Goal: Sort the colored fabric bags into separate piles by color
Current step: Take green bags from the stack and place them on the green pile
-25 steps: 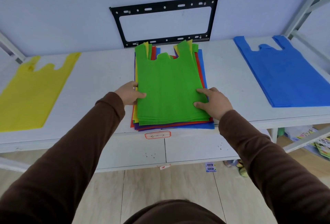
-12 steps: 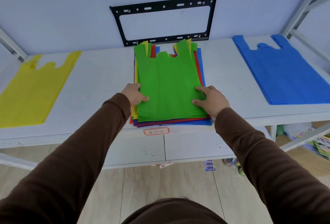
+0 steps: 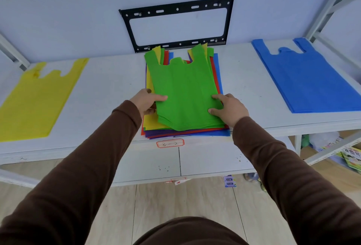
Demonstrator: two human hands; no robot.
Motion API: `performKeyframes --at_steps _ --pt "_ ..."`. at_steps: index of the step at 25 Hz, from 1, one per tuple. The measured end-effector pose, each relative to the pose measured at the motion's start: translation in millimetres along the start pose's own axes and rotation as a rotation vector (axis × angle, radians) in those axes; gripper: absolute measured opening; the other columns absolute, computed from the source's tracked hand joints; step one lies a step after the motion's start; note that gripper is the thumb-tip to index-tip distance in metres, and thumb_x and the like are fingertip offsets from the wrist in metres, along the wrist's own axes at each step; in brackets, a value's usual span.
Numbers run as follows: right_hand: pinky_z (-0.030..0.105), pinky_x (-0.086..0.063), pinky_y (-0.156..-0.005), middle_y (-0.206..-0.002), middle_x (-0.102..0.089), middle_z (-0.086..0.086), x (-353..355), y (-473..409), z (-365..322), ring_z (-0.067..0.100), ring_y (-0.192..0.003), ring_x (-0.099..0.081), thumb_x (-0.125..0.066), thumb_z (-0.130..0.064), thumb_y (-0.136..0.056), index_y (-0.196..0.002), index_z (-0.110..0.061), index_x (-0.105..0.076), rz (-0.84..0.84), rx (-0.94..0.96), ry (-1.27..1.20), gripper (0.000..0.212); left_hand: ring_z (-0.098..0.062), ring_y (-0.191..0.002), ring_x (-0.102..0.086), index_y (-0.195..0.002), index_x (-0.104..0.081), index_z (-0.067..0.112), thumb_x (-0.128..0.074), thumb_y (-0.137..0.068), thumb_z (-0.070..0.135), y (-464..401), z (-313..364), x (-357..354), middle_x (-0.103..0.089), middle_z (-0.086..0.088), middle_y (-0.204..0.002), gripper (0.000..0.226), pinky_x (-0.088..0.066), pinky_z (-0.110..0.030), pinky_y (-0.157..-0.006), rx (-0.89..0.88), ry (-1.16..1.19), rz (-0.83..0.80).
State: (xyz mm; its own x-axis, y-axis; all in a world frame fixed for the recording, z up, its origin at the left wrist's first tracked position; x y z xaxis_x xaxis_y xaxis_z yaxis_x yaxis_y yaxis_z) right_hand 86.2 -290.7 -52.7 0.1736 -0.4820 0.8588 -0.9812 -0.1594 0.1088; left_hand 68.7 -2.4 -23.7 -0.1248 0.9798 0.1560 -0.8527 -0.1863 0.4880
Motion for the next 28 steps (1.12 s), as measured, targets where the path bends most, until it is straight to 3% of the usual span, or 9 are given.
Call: performKeyframes --at_steps 3,6,8,10,13,16,20,23,28 --pt "0.043 -0.048 -0.098 -0.135 -0.050 0.005 -1 0 -1 0.027 -0.120 -0.053 -0.065 -0.048 -0.086 -0.141 -0.032 -0.045 -0.031 0.004 0.013 0.061 -0.027 -0.102 -0.067 -0.129 -0.057 0.008 -0.067 -0.088 0.013 9 2 -10 -0.066 -0.013 -0.124 0.042 -0.058 -0.039 -0.081 0.074 0.062 -0.165" --pt "0.039 -0.048 -0.097 -0.132 -0.051 0.006 7 3 3 0.028 -0.114 -0.056 -0.063 -0.048 -0.088 -0.135 -0.027 -0.054 0.097 -0.007 -0.152 0.052 -0.029 -0.088 -0.073 -0.130 -0.047 0.004 -0.056 -0.092 -0.002 1 -2 -11 -0.066 -0.019 -0.119 0.039 -0.062 -0.038 -0.066 0.101 0.180 -0.199" --pt "0.032 -0.050 -0.087 -0.114 -0.061 0.006 21 8 8 0.027 -0.101 -0.063 -0.053 -0.051 -0.093 -0.129 -0.022 -0.058 0.277 -0.069 -0.275 0.046 -0.022 -0.064 -0.073 -0.118 -0.049 -0.003 -0.048 -0.095 -0.002 2 1 -7 -0.070 -0.023 -0.096 0.022 -0.057 -0.024 -0.050 0.152 0.406 -0.185" --pt "0.031 -0.054 -0.070 -0.088 -0.072 0.011 32 15 7 0.027 -0.080 -0.070 -0.036 -0.060 -0.097 -0.129 -0.019 -0.054 0.169 -0.180 -0.482 0.055 -0.019 -0.062 -0.072 -0.110 -0.053 -0.006 -0.043 -0.098 0.003 7 3 -2 -0.071 -0.023 -0.085 0.018 -0.054 -0.018 -0.046 0.214 0.652 -0.232" --pt "0.032 -0.060 -0.060 -0.099 -0.074 0.022 40 22 -5 0.029 -0.080 -0.074 -0.020 -0.079 -0.087 -0.127 -0.025 -0.047 -0.323 -0.322 -1.034 0.072 -0.021 -0.085 -0.071 -0.127 -0.053 0.000 -0.047 -0.096 0.001 10 -2 8 -0.071 -0.019 -0.106 0.031 -0.059 -0.021 -0.060 0.167 0.475 -0.283" --pt "0.038 -0.062 -0.071 -0.119 -0.069 0.012 36 17 -15 0.031 -0.104 -0.070 -0.045 -0.056 -0.095 -0.132 -0.026 -0.045 -0.429 -0.283 -1.316 0.048 -0.027 -0.109 -0.068 -0.142 -0.044 0.018 -0.053 -0.091 -0.003 15 -10 18 -0.062 -0.012 -0.132 0.056 -0.060 -0.036 -0.082 0.026 0.044 -0.401" --pt "0.043 -0.054 -0.095 -0.146 -0.049 0.008 20 7 -14 0.029 -0.117 -0.060 -0.054 0.012 -0.090 -0.155 -0.036 -0.008 -0.398 -0.081 -0.952 0.093 -0.028 -0.105 -0.066 -0.153 0.005 0.038 -0.057 -0.094 0.005 -10 12 26 -0.050 0.000 -0.139 0.092 -0.061 -0.042 -0.072 -0.006 0.134 -0.227" --pt "0.044 -0.046 -0.107 -0.153 -0.038 0.001 19 1 -2 0.025 -0.125 -0.055 -0.052 0.017 -0.087 -0.153 -0.038 -0.023 -0.533 -0.014 -0.891 0.091 -0.033 -0.126 -0.052 -0.154 -0.011 0.040 -0.057 -0.091 -0.001 -40 23 23 -0.027 -0.009 -0.158 0.087 -0.048 -0.052 -0.099 -0.051 0.038 -0.282" --pt "0.034 -0.057 -0.089 -0.139 -0.057 0.008 21 -13 -22 0.027 -0.111 -0.066 -0.050 0.011 -0.091 -0.147 -0.025 -0.040 -0.549 -0.110 -1.093 0.068 -0.034 -0.136 -0.041 -0.154 -0.018 0.025 -0.055 -0.087 -0.013 -47 31 23 -0.019 -0.009 -0.161 0.085 -0.043 -0.044 -0.108 -0.161 -0.225 -0.189"
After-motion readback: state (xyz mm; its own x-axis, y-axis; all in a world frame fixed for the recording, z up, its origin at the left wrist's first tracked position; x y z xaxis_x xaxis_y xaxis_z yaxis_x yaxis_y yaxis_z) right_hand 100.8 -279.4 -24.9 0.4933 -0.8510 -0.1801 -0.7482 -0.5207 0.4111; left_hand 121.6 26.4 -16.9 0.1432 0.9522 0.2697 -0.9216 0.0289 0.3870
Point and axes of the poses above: each hand's wrist, its own y-axis away from the middle knuckle, its own x-axis out of the back of the hand, z = x × y, the point moved 1 cm from there along -y, towards the middle knuckle
